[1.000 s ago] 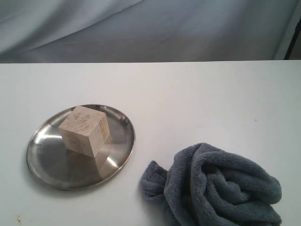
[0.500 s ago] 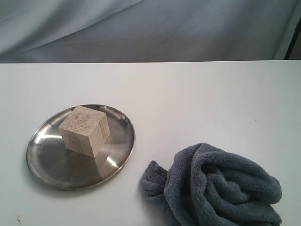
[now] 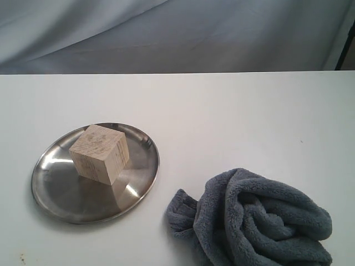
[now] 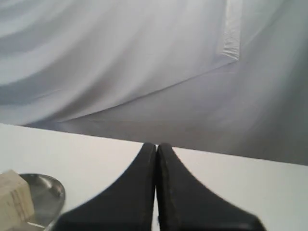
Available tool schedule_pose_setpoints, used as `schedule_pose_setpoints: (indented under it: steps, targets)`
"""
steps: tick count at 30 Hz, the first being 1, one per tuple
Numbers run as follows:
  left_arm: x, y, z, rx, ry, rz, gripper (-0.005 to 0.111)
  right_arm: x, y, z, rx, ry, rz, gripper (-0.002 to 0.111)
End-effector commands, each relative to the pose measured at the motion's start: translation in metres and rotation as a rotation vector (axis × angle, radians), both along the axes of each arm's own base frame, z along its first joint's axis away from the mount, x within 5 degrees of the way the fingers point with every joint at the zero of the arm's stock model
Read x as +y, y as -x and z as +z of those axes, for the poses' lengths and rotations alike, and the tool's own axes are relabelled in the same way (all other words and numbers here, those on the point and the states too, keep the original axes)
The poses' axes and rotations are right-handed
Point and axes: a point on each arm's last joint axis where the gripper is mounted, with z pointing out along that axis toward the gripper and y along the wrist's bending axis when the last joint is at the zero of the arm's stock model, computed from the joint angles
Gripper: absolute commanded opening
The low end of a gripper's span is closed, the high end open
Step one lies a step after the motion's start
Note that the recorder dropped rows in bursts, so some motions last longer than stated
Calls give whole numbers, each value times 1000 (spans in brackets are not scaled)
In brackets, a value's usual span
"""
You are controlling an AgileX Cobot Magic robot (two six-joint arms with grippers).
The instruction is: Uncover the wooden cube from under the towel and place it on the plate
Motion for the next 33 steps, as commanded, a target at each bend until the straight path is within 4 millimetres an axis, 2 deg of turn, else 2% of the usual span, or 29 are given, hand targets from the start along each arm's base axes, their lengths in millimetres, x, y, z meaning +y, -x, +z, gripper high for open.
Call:
schedule_pose_setpoints:
  steps: [1,8,21,33]
  targets:
    - [0,0,-1,-8,0,1,0,-7,-5,-21,36,37,-82,0]
    - [0,0,-1,-8,0,1,0,-6,-6,-47,29,82,-74,0]
    - [0,0,-1,-8,0,1,0,-9,10,-93,5,45,-68,0]
    - [0,0,-1,-8,0,1,0,-11,16,-98,18,49,-78,0]
